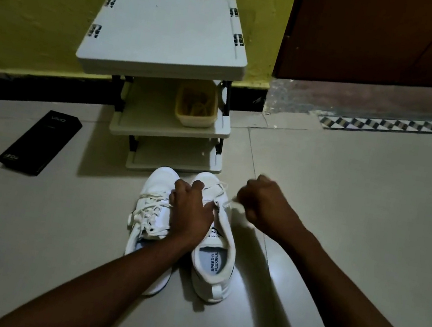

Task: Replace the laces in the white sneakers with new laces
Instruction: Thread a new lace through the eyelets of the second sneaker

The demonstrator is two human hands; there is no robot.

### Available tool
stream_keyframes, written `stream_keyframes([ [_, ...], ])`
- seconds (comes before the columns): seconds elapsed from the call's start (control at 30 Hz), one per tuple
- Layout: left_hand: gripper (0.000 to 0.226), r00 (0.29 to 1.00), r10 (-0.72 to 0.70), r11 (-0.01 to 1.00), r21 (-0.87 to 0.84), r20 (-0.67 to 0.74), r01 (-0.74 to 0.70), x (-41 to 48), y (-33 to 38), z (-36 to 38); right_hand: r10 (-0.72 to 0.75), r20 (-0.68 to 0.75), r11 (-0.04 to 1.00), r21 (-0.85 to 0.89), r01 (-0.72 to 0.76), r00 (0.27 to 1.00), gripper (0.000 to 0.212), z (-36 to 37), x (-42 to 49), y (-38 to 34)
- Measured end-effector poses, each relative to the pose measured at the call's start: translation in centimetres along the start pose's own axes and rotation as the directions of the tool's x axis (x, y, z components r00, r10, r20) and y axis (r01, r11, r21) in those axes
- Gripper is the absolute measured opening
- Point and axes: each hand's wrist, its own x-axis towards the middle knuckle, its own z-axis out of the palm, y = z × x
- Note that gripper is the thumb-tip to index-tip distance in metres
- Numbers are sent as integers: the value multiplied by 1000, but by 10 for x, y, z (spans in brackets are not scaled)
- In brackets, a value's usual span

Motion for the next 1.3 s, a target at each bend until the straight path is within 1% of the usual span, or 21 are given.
stream_keyframes([
  [0.07, 41, 1000, -2, 1000, 5, 2, 2, 0, 1, -1, 173, -288, 966, 235, -106, 942, 25, -11, 3, -11],
  [0.13, 41, 1000, -1, 1000, 7, 3, 1, 0, 1, -2, 399, -362, 825, 543, -157, 843, 25, -17, 5, -19],
  [0.17, 42, 1000, -2, 1000, 4, 5, 2, 0, 1, -2, 514, -285, 640, 756, -141, 809, 28, -19, 7, -22],
  [0.2, 43, 1000, -4, 1000, -2, 8, 4, 0, 2, -2, 603, -151, 380, 918, -115, 784, 32, -22, 9, -24],
  [0.23, 44, 1000, -7, 1000, -5, 11, 7, 0, 2, -2, 635, -14, 204, 967, -150, 772, 35, -23, 8, -25],
  [0.27, 44, 1000, -10, 1000, -6, 14, 10, 0, 2, -2, 622, 36, 221, 950, -219, 782, 36, -22, 7, -22],
  [0.3, 45, 1000, -13, 1000, -5, 15, 14, 0, 2, -2, 564, -9, 464, 831, -307, 826, 34, -19, 3, -13],
  [0.33, 45, 1000, -18, 1000, -3, 17, 18, 0, 2, -2, 428, -34, 744, 581, -330, 903, 30, -15, -2, -3],
  [0.37, 46, 1000, -19, 1000, 0, 19, 19, 0, 2, -2, 288, 19, 917, 282, -282, 957, 24, -10, -7, 4],
  [0.4, 47, 1000, -20, 1000, 3, 22, 20, 0, 2, -1, 199, 133, 974, 84, -211, 971, 18, -7, -10, 10],
  [0.47, 48, 1000, -18, 1000, 8, 25, 18, 0, 1, -1, 142, 354, 990, -62, -129, 924, 22, -9, -12, 12],
  [0.5, 48, 1000, -14, 1000, 9, 23, 14, 0, 1, -1, 128, 365, 991, -79, -106, 922, 24, -14, -10, 7],
  [0.57, 46, 1000, -6, 1000, 13, 20, 6, 1, 1, -1, 56, 227, 997, -56, -45, 972, 22, -24, -6, 1],
  [0.63, 44, 1000, 2, 1000, 21, 21, -3, 0, 2, 0, -55, 42, 989, -136, 60, 998, 18, -38, 0, -10],
  [0.77, 45, 999, 15, 999, 48, 33, -16, -2, 4, 0, -125, -5, 951, -285, 119, 992, 10, -40, 4, -30],
  [0.93, 57, 996, -17, 1000, -14, 90, 18, 1, 3, -7, -36, -138, 944, -330, -11, 990, 10, -51, 3, -24],
  [1.0, 63, 990, -55, 997, -39, 134, 61, 2, 7, -12, -10, -109, 946, -324, -26, 994, 10, -58, 3, -24],
  [1.07, 69, 975, -124, 987, -80, 186, 141, 2, 15, -20, 36, -30, 957, -285, -43, 999, 12, -61, 4, -27],
  [1.13, 71, 978, -124, 980, -133, 169, 147, 5, 22, -28, 69, -39, 985, -159, -74, 997, 12, -61, 4, -28],
  [1.2, 64, 993, -13, 977, -208, 120, 38, 7, 23, -32, 94, -136, 995, 43, -89, 986, 12, -61, 5, -30],
  [1.3, 51, 937, 209, 884, -464, 278, -60, 9, 27, -33, 215, -221, 946, 290, -146, 951, 13, -63, 9, -31],
])
